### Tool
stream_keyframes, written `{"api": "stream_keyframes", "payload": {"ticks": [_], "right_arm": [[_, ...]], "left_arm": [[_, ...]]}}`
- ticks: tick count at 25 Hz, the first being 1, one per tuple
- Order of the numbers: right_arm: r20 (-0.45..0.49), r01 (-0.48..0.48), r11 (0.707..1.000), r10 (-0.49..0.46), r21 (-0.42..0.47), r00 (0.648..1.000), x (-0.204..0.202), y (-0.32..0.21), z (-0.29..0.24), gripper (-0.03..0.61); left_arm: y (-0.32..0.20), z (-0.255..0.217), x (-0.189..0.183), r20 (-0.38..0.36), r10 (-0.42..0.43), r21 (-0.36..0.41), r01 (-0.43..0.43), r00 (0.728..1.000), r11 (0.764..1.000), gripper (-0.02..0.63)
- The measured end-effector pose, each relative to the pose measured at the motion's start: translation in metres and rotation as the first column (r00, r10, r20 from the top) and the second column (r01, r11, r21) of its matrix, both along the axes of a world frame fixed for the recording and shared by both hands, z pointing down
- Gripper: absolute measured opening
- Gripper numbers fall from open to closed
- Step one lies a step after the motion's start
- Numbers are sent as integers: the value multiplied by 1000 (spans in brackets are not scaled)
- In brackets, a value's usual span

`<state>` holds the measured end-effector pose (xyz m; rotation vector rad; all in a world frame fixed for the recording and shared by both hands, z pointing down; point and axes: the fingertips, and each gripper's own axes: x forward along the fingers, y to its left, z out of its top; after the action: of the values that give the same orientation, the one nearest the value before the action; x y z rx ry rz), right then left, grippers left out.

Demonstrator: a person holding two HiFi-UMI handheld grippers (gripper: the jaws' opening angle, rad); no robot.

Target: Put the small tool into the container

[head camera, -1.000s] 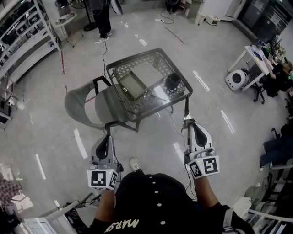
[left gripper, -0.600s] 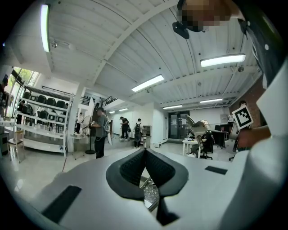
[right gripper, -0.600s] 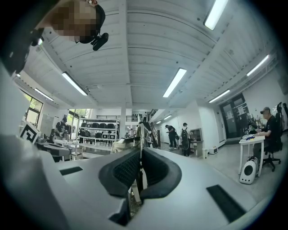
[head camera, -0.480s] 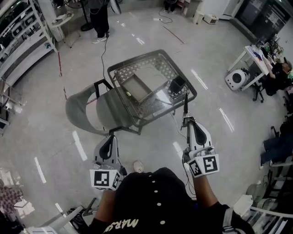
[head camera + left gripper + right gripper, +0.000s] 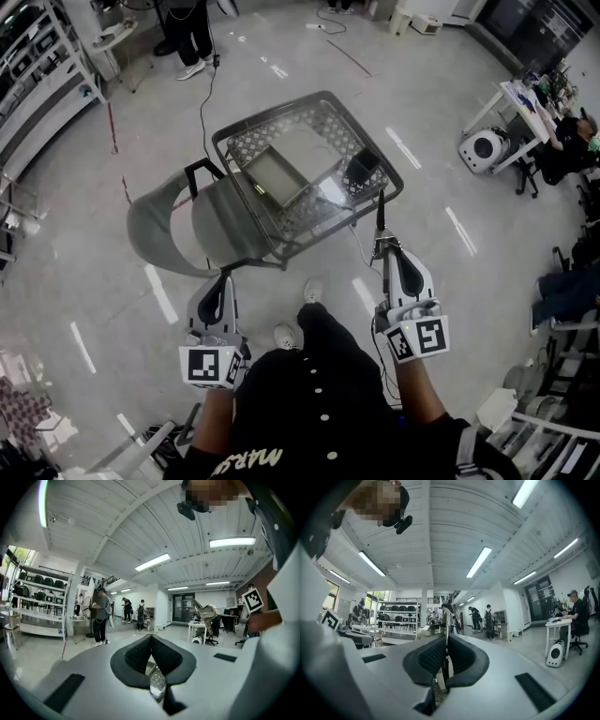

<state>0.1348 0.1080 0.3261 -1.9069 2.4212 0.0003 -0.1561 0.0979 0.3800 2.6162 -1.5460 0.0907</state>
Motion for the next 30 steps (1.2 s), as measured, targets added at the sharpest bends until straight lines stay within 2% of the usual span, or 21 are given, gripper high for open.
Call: {"api": "stream_keyframes", "payload": {"ticks": [12,21,30], "right_arm": [[20,55,998,-55,-3,998,10,-106,2,15],[29,111,994,-111,9,993,23,-191,-4,15],[33,199,980,-200,15,979,32,-270,-8,15]], "left_arm": [[-98,-8,10,18,-50,2,50,999,999,26],[-176,-14,35,13,-83,10,83,996,997,26],[-231,-18,47,5,-172,14,171,985,985,26]]}}
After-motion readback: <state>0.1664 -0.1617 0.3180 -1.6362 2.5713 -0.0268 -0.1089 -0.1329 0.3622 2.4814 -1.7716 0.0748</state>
